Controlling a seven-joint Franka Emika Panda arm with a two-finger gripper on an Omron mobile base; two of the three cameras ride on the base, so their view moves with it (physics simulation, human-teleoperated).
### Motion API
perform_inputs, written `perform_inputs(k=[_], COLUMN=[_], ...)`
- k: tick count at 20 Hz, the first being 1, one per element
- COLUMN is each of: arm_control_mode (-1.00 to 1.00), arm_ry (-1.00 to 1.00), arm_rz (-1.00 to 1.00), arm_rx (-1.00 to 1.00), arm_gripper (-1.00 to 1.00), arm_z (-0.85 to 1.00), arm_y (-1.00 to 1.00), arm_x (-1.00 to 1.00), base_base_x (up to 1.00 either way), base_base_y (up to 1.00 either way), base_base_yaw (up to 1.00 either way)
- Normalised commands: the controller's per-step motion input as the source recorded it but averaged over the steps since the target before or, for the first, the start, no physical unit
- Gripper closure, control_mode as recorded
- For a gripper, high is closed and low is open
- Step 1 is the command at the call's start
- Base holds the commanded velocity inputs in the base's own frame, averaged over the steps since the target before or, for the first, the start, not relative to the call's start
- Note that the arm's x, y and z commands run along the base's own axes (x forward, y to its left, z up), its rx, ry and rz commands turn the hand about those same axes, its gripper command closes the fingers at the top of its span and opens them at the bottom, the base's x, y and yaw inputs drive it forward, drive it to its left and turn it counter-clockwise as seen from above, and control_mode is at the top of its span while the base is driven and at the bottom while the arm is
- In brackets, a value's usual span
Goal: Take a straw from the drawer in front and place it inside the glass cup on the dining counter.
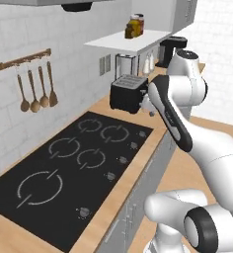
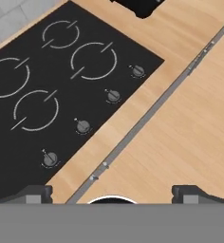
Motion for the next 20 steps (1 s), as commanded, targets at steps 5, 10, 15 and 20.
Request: perform_inputs(k=[5, 10, 15, 20], arm_control_mode=[1.00, 1.00, 1.00, 1.00], arm_ry=[0.00, 0.00, 0.00, 0.00], arm_rz=[0.00, 0.00, 0.00, 0.00], arm_rx=[0.00, 0.00, 0.00, 0.00], arm_gripper=[-1.00, -1.00, -1.00, -1.00], arm_z=[0.00, 0.00, 0.00, 0.00], arm_y=[0.00, 0.00, 0.00, 0.00], arm_x=[0.00, 0.00, 0.00, 0.00], base_base_x=[0.06, 0.03, 0.10, 0.14], base_base_y=[0.55, 0.50, 0.51, 0.50], base_base_yaw=[-0.19, -0.25, -0.27, -0.27])
